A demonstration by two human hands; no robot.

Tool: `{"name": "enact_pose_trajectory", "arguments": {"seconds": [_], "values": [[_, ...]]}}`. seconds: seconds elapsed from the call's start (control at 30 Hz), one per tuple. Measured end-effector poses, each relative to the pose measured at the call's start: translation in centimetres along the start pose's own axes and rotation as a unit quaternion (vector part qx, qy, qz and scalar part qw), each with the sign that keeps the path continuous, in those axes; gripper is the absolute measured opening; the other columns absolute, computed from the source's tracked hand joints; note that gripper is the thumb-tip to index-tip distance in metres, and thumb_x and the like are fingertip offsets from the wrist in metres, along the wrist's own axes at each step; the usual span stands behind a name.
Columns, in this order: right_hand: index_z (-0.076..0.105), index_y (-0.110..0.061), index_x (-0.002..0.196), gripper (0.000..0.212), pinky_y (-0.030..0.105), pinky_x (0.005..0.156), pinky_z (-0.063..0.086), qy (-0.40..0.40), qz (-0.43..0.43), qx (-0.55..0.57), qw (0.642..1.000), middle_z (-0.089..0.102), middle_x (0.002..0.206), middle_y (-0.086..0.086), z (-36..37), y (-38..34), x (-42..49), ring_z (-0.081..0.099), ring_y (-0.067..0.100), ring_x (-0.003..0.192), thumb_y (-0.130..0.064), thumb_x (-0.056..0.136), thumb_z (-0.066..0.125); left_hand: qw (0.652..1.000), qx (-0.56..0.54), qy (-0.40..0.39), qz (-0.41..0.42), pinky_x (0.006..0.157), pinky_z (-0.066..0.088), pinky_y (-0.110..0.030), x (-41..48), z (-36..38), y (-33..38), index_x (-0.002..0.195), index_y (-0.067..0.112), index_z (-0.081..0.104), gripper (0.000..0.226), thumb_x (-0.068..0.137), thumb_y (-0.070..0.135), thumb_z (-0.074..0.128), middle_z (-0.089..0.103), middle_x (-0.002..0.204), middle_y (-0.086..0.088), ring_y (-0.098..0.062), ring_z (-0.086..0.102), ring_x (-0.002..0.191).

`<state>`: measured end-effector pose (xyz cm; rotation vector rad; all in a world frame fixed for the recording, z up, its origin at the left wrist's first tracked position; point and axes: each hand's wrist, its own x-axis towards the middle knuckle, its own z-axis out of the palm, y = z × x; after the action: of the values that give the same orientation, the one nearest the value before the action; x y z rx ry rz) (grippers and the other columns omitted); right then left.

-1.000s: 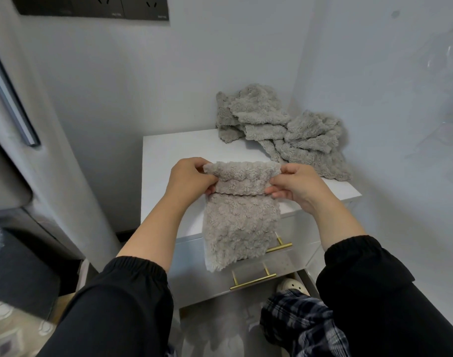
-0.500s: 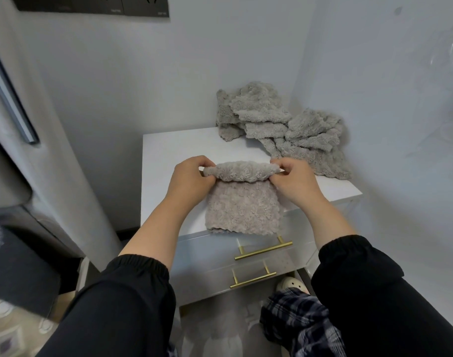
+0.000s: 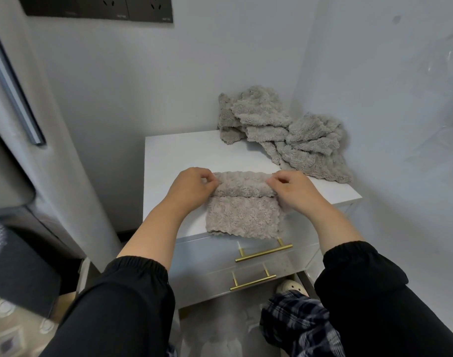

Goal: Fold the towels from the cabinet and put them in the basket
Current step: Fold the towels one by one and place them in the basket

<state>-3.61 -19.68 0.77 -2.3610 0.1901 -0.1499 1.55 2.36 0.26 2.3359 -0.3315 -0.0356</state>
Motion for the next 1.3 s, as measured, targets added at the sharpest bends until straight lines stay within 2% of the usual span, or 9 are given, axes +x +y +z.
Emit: {"name": "enact_pose_trajectory", "arguments": {"seconds": [0.13, 0.33, 0.53, 0.73, 0.97, 1.07, 1.17, 1.23, 1.3], "values": [[0.058, -0.017, 0.089, 0.008, 0.027, 0.077, 0.040, -0.019, 0.021, 0.005, 1.000, 0.061, 0.100, 0.004, 0.3, 0.1, 0.2, 0.057, 0.020, 0.095, -0.016, 0.088, 0.065, 0.999, -0.002, -0.032, -0.001, 0.072, 0.038, -0.028, -0.1, 0.0, -0.1, 0.090, 0.015, 0.058, 0.005, 0.089, 0.018, 0.062, 0.063, 0.105, -0.005, -0.020, 0.055, 0.101], [0.041, -0.019, 0.138, 0.063, 0.024, 0.083, 0.037, -0.058, 0.033, 0.052, 0.996, 0.046, 0.105, -0.001, -0.3, -0.5, 0.0, 0.051, 0.014, 0.089, -0.009, 0.083, 0.071, 0.997, -0.051, -0.061, -0.014, 0.082, 0.044, -0.030, -0.3, -0.5, 0.3, 0.126, 0.017, 0.047, 0.047, 0.083, 0.011, 0.068, 0.055, 0.104, -0.006, -0.021, 0.055, 0.090], [0.069, -0.008, 0.097, 0.024, 0.027, 0.068, 0.045, -0.048, 0.021, 0.048, 0.997, 0.064, 0.079, 0.006, -0.7, -0.8, 0.1, 0.058, 0.017, 0.073, -0.003, 0.075, 0.075, 0.998, -0.040, -0.042, -0.002, 0.068, 0.042, -0.028, -0.4, -0.8, 0.5, 0.089, 0.008, 0.065, 0.016, 0.074, 0.007, 0.071, 0.060, 0.085, -0.002, -0.019, 0.054, 0.081], [0.068, -0.023, 0.090, 0.028, 0.024, 0.064, 0.042, 0.067, 0.002, 0.102, 0.992, 0.065, 0.078, -0.004, 0.1, -0.8, 0.5, 0.057, 0.012, 0.067, 0.000, 0.075, 0.070, 0.996, 0.005, 0.091, 0.022, 0.073, 0.042, -0.030, -0.4, 0.3, 1.3, 0.086, 0.017, 0.062, 0.017, 0.074, 0.006, 0.067, 0.058, 0.096, -0.001, -0.020, 0.052, 0.085], [0.068, -0.026, 0.106, 0.034, 0.007, 0.047, 0.033, 0.116, -0.045, 0.063, 0.990, 0.058, 0.073, -0.019, 0.1, -0.8, 0.1, 0.051, -0.002, 0.051, -0.001, 0.083, 0.063, 0.990, -0.079, 0.108, 0.034, 0.078, 0.040, -0.020, -0.3, 0.5, 1.3, 0.103, 0.021, 0.065, 0.030, 0.080, 0.004, 0.058, 0.055, 0.109, 0.001, -0.013, 0.058, 0.079], [0.066, -0.023, 0.110, 0.032, 0.006, 0.054, 0.034, 0.099, -0.050, 0.052, 0.992, 0.059, 0.080, -0.013, -0.1, -0.6, 0.0, 0.051, -0.001, 0.064, -0.005, 0.083, 0.065, 0.990, -0.108, 0.085, 0.026, 0.082, 0.039, -0.020, -0.5, 0.4, 1.4, 0.109, 0.020, 0.065, 0.024, 0.088, 0.012, 0.054, 0.055, 0.116, 0.002, -0.013, 0.057, 0.089], [0.065, -0.021, 0.106, 0.024, 0.019, 0.078, 0.037, 0.058, -0.046, 0.033, 0.997, 0.059, 0.106, -0.005, 0.0, -0.3, -0.1, 0.054, 0.009, 0.092, -0.023, 0.082, 0.070, 0.991, -0.109, 0.078, 0.014, 0.082, 0.039, -0.023, -0.5, 0.3, 1.3, 0.096, 0.018, 0.068, 0.017, 0.093, 0.020, 0.051, 0.058, 0.112, 0.002, -0.013, 0.055, 0.090], [0.065, -0.018, 0.091, 0.013, 0.023, 0.083, 0.034, 0.048, -0.044, 0.033, 0.997, 0.058, 0.099, -0.006, 0.1, -0.1, -0.1, 0.052, 0.009, 0.097, -0.030, 0.086, 0.066, 0.993, -0.085, 0.079, 0.014, 0.083, 0.040, -0.026, -0.4, 0.2, 1.1, 0.087, 0.014, 0.070, 0.024, 0.095, 0.027, 0.051, 0.060, 0.107, 0.000, -0.015, 0.056, 0.092], [0.063, -0.011, 0.079, 0.026, 0.025, 0.083, 0.033, 0.057, -0.050, 0.042, 0.996, 0.059, 0.090, -0.007, 0.1, 0.1, -0.1, 0.053, 0.012, 0.097, -0.034, 0.090, 0.060, 0.995, -0.065, 0.074, 0.018, 0.083, 0.042, -0.027, -0.2, 0.2, 0.8, 0.085, 0.012, 0.073, 0.028, 0.094, 0.032, 0.055, 0.062, 0.103, 0.000, -0.016, 0.058, 0.093]]}}
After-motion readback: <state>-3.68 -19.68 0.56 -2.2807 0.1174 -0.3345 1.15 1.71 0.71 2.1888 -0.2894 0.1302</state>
